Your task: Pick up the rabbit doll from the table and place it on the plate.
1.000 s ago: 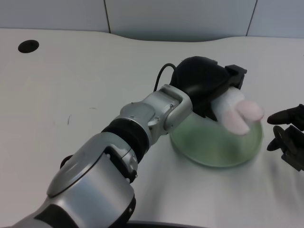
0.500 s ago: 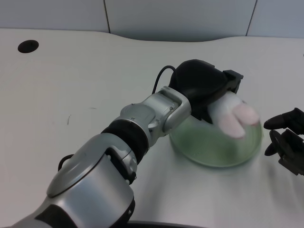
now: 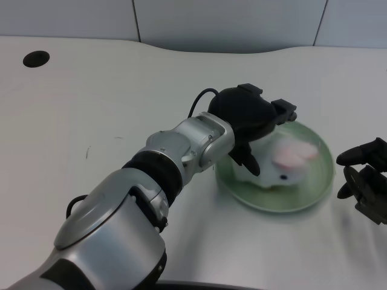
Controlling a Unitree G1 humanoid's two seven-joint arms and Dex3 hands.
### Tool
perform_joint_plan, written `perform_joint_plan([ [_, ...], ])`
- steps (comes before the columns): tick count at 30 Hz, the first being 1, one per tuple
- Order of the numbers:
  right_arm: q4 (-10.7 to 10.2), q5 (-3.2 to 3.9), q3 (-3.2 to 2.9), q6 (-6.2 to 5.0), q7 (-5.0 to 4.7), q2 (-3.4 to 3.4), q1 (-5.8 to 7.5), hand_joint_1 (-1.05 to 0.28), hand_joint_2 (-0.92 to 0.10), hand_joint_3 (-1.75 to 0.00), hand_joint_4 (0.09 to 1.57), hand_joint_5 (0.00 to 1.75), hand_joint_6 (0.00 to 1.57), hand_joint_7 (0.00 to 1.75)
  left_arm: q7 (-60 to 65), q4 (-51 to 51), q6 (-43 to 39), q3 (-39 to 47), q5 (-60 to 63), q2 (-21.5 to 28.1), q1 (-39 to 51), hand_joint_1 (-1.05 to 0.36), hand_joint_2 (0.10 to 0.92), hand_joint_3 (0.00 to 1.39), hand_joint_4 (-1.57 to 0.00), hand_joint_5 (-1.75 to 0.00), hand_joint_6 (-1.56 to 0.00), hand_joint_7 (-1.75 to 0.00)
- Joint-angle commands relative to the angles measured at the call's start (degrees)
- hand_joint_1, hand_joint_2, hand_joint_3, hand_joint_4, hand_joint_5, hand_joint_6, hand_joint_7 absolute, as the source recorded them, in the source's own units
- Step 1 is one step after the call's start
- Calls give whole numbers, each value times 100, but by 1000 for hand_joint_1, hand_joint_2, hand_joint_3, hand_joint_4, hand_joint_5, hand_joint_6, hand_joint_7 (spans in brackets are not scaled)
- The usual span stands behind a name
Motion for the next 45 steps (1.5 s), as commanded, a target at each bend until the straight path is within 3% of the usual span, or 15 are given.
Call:
perform_joint_plan([
  [1,-37,-17,-21,-21,-20,-56,74,-217,-921,-563,341,1706,298,1441,18,-40,-104,35,-19,47,5,-877,877,9,1,-29,0,-141],
  [4,-63,-13,-24,6,-19,-63,81,-218,-921,-567,347,1709,298,1440,-27,-42,-143,66,-49,50,-21,-916,884,9,1,-2,1,-23],
  [6,-2,-46,-22,-63,-20,-79,66,-217,-921,-569,349,1711,298,1441,1,-51,-169,69,-53,58,-43,-947,898,13,1,0,1,-4],
  [9,80,-31,-29,-153,35,-93,36,-224,-921,-581,359,1722,304,1450,27,-60,-215,168,-141,68,-42,-962,893,8,1,1,1,0],
  [11,53,-74,-22,-112,-25,-86,42,-233,-921,-573,359,1716,302,1449,34,-67,-217,255,-202,98,-44,-964,892,6,1,1,1,1],
  [14,10,-41,-26,-48,-45,-53,54,-236,-921,-568,360,1706,299,1445,-67,-106,-406,484,-400,253,-14,-959,897,8,1,1,1,1],
  [17,-33,-79,-16,16,-125,-42,51,-237,-921,-563,347,1683,297,1440,-344,-181,-796,770,-690,564,74,-967,912,22,1,1,1,1],
  [24,77,-24,-51,-22,-76,-66,-27,-219,-921,-564,349,1681,293,1437,-1093,-405,-1425,1428,-1448,1178,409,-952,921,38,1,1,1,1],
  [29,150,-70,-42,-107,-46,-98,-46,-230,-921,-555,360,1691,295,1429,-1660,-677,-1821,2016,-2137,1497,849,-946,921,72,1,1,1,1],
  [35,3,-201,10,6,-179,-71,-24,-225,-921,-548,360,1687,295,1417,-2784,-1662,-2085,3277,-3932,1805,2199,-907,921,205,-54,-32,-13,-6],
  [37,30,-219,16,-14,-167,-91,-43,-223,-921,-548,359,1676,297,1408,-3056,-2268,-1714,3644,-4507,1823,2740,-853,921,339,-208,-131,-156,-67],
  [40,125,-159,-14,-50,-91,-110,-94,-229,-921,-555,352,1666,300,1400,-3176,-3248,-1086,3937,-4938,1915,3559,-749,921,459,-331,-241,-252,-90],
  [42,184,-114,-42,-60,-40,-118,-127,-238,-921,-558,354,1670,306,1402,-3198,-3783,-636,4047,-5104,1939,3957,-658,921,461,-306,-662,-411,-93],
  [43,224,-111,-54,-85,-27,-126,-149,-239,-921,-558,354,1672,307,1402,-3140,-4048,-407,4124,-5177,1948,4199,-646,921,462,-286,-748,-435,-88],
  [45,276,-111,-90,-95,-73,-111,-189,-232,-921,-543,362,1679,321,1407,-2916,-4544,115,4293,-5241,1971,4718,-537,921,451,-448,-937,-554,-133],
])
